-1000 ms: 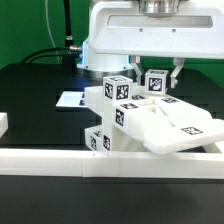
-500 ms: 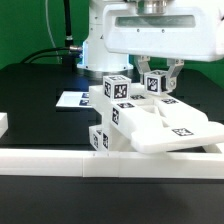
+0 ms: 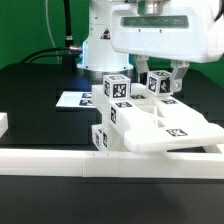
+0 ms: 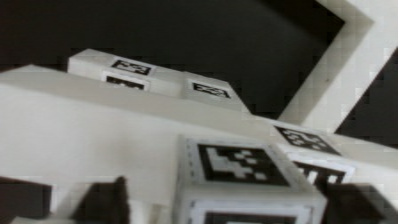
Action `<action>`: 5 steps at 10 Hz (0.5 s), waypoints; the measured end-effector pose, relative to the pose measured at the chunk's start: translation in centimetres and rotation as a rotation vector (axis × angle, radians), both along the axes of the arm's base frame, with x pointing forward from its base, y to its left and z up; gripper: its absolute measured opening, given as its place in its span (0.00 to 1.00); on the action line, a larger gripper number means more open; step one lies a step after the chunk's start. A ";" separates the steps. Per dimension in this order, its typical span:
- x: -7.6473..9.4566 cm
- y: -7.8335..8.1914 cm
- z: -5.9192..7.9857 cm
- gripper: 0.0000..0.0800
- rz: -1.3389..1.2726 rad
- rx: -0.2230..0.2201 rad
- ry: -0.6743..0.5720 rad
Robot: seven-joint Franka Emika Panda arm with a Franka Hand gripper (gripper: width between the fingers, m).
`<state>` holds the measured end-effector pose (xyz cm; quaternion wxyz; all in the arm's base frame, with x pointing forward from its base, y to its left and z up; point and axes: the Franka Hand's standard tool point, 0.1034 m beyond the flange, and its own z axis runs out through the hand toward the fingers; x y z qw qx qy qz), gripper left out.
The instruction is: Assemble chair
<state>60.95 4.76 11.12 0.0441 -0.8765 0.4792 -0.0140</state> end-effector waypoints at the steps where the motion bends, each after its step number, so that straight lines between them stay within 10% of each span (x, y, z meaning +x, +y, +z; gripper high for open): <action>1: 0.0 0.1 0.0 0.76 0.084 -0.011 -0.004; 5: 0.1 0.6 0.2 0.81 0.482 -0.049 -0.027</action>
Offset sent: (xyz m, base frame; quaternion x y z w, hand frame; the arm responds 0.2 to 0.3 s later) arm 0.0033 0.0108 0.0059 -0.0006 -0.0032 -0.2759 0.9612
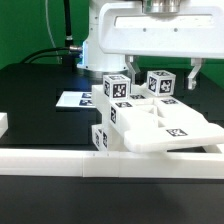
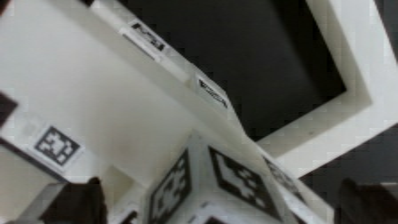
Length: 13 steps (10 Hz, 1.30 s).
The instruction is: Assemble chair
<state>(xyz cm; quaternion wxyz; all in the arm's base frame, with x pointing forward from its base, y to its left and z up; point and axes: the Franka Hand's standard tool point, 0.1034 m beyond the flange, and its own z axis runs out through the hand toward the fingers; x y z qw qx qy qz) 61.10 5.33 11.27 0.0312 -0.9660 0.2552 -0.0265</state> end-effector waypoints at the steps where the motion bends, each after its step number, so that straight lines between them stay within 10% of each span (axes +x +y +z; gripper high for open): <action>1: 0.0 0.1 0.0 0.81 0.015 -0.001 -0.001; 13: 0.0 -0.4 -0.1 0.75 0.695 -0.070 -0.021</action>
Offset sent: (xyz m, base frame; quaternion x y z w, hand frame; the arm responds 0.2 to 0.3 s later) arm 0.0000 0.0000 0.0000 0.0000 0.0000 -0.1938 0.9810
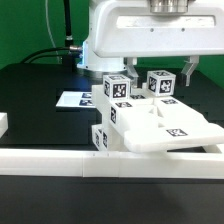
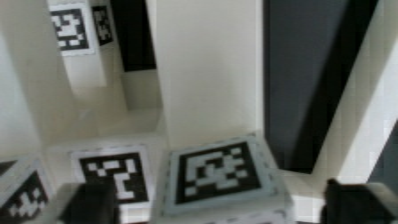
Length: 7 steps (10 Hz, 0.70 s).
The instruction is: Assemble chair
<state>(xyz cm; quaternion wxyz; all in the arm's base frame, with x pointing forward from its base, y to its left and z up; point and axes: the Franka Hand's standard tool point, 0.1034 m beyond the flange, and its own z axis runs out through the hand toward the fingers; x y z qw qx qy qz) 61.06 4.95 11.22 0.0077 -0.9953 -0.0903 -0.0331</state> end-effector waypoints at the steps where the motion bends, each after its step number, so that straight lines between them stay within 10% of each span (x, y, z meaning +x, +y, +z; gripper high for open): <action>1: 0.0 -0.1 0.0 0.53 -0.002 0.000 0.000; 2: 0.0 -0.2 0.0 0.53 -0.003 0.000 0.000; 3: 0.0 -0.2 0.0 0.33 -0.013 0.001 0.001; 7: -0.1 -0.1 -0.1 0.33 -0.241 0.017 0.005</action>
Offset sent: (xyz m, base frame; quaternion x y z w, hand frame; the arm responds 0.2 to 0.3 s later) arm 0.0000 0.0000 0.0000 0.0000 0.0000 0.0650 0.9979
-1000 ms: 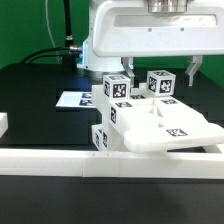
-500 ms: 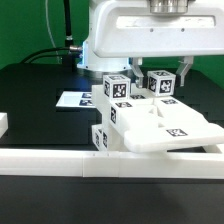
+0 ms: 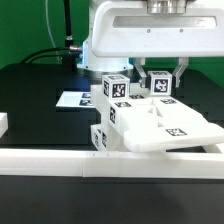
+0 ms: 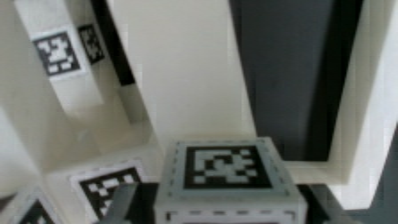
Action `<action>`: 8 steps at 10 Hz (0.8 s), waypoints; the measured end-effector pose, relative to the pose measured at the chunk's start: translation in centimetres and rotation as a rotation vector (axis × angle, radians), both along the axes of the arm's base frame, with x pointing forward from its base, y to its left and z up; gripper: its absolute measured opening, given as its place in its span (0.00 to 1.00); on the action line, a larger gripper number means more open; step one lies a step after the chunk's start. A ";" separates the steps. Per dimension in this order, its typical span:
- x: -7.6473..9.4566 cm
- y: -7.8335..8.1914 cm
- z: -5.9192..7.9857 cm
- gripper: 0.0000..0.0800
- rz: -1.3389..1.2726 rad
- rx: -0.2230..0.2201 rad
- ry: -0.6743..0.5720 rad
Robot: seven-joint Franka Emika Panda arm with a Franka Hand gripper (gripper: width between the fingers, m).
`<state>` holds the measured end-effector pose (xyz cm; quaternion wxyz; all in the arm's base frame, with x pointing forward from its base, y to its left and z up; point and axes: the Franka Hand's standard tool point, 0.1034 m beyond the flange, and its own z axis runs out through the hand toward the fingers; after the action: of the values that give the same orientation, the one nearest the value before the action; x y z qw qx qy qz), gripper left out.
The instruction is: Assemble chair
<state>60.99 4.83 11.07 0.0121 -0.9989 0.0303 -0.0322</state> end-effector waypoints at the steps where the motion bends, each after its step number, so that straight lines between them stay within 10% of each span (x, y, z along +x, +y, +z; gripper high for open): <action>1: 0.0 0.3 0.0 0.33 -0.123 0.008 0.003; 8: -0.1 0.8 -0.1 0.33 -0.726 0.055 0.018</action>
Offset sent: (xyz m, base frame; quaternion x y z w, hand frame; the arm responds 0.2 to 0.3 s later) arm -0.0002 -0.0025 -0.0051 -0.0016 0.0070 0.2831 0.9591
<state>60.90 5.59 11.01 0.0265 -0.9227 0.3839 -0.0247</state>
